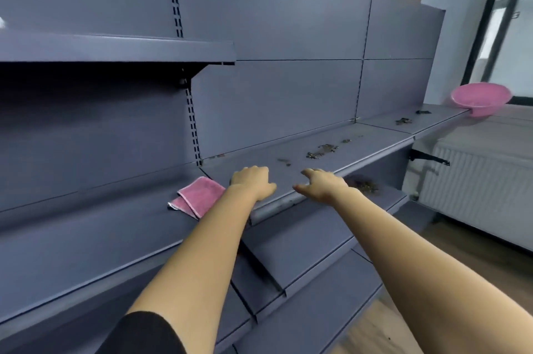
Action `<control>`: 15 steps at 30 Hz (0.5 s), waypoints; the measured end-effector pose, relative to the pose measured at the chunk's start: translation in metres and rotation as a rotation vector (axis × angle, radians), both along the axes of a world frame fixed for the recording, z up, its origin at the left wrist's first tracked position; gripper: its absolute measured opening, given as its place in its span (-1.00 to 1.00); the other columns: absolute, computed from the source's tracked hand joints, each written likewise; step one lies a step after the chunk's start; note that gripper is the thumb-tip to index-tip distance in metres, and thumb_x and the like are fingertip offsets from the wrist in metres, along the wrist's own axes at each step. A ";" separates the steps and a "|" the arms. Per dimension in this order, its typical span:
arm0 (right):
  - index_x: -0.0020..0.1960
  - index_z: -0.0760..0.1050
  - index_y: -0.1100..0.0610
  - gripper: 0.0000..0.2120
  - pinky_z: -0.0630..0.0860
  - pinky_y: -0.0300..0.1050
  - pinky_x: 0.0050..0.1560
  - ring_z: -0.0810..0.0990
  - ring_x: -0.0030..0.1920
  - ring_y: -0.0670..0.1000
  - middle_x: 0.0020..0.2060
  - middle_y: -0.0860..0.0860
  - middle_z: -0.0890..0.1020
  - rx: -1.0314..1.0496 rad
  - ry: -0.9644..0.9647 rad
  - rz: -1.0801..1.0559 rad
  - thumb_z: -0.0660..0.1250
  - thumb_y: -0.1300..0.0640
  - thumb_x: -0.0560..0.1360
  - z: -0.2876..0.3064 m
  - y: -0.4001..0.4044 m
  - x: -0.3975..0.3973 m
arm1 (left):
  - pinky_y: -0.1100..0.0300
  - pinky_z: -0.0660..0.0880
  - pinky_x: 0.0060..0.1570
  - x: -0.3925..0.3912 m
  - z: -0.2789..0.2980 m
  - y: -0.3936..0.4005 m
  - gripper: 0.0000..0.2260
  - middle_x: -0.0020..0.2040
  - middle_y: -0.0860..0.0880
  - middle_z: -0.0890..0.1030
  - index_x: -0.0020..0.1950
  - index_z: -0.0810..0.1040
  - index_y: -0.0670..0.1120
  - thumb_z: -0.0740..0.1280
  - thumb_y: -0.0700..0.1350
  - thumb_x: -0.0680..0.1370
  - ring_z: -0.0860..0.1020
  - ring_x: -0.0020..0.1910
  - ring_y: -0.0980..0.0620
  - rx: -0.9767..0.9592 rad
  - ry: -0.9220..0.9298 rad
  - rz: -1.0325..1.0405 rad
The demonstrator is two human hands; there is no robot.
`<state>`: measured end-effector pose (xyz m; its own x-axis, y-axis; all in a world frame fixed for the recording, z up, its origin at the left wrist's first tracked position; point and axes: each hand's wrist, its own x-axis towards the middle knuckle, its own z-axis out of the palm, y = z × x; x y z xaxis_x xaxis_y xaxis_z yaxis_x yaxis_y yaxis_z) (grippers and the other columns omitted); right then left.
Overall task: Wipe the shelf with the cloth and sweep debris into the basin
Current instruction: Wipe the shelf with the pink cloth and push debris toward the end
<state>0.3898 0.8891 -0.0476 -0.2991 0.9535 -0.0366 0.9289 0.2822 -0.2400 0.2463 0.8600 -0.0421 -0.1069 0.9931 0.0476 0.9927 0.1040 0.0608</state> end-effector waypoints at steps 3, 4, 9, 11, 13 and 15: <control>0.49 0.12 0.09 -0.44 0.21 0.06 0.41 0.27 0.45 0.16 0.48 0.09 0.24 -0.009 0.004 0.052 0.11 -0.11 0.57 -0.005 0.010 -0.033 | 0.03 0.38 0.23 -0.037 -0.004 0.000 -0.62 0.36 -0.14 0.43 0.39 0.36 -0.13 0.12 -0.03 0.61 0.40 0.34 -0.15 -0.001 0.008 0.084; 0.49 0.12 0.08 -0.45 0.22 0.07 0.41 0.26 0.45 0.16 0.48 0.10 0.24 -0.006 0.008 0.079 0.11 -0.10 0.57 -0.008 0.011 -0.046 | 0.02 0.39 0.23 -0.048 -0.007 -0.001 -0.63 0.35 -0.13 0.44 0.37 0.37 -0.13 0.12 -0.03 0.60 0.40 0.34 -0.14 -0.004 0.014 0.110; 0.48 0.15 0.11 -0.46 0.22 0.08 0.41 0.25 0.45 0.18 0.48 0.11 0.24 -0.009 0.001 0.244 0.12 -0.08 0.57 -0.026 0.008 -0.104 | 0.01 0.39 0.23 -0.086 -0.017 -0.005 -0.66 0.36 -0.13 0.44 0.33 0.39 -0.12 0.13 -0.03 0.61 0.40 0.35 -0.14 -0.018 0.036 0.197; 0.47 0.16 0.12 -0.48 0.20 0.07 0.42 0.23 0.46 0.17 0.47 0.13 0.24 -0.018 -0.004 0.287 0.10 -0.07 0.58 -0.033 0.009 -0.120 | 0.01 0.38 0.24 -0.094 -0.020 -0.005 -0.65 0.36 -0.12 0.44 0.36 0.38 -0.11 0.13 -0.03 0.61 0.39 0.36 -0.13 -0.028 0.034 0.219; 0.48 0.15 0.12 -0.48 0.18 0.06 0.44 0.20 0.47 0.17 0.49 0.13 0.21 -0.011 -0.004 0.321 0.08 -0.06 0.59 -0.038 0.013 -0.133 | 0.01 0.38 0.25 -0.102 -0.022 -0.004 -0.63 0.38 -0.11 0.43 0.40 0.36 -0.09 0.14 -0.03 0.61 0.39 0.37 -0.13 -0.025 0.032 0.240; 0.50 0.09 0.09 -0.47 0.12 0.06 0.47 0.13 0.51 0.16 0.52 0.12 0.12 0.001 -0.010 0.369 0.06 -0.07 0.59 -0.043 0.018 -0.144 | 0.02 0.37 0.25 -0.110 -0.025 -0.002 -0.63 0.38 -0.12 0.43 0.40 0.35 -0.10 0.14 -0.05 0.60 0.39 0.37 -0.13 -0.010 0.023 0.273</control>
<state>0.2455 0.9069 -0.0902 -0.6223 0.7818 -0.0399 0.7669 0.5987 -0.2312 0.1366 0.8580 -0.0668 -0.3696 0.9282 0.0439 0.9290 0.3682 0.0362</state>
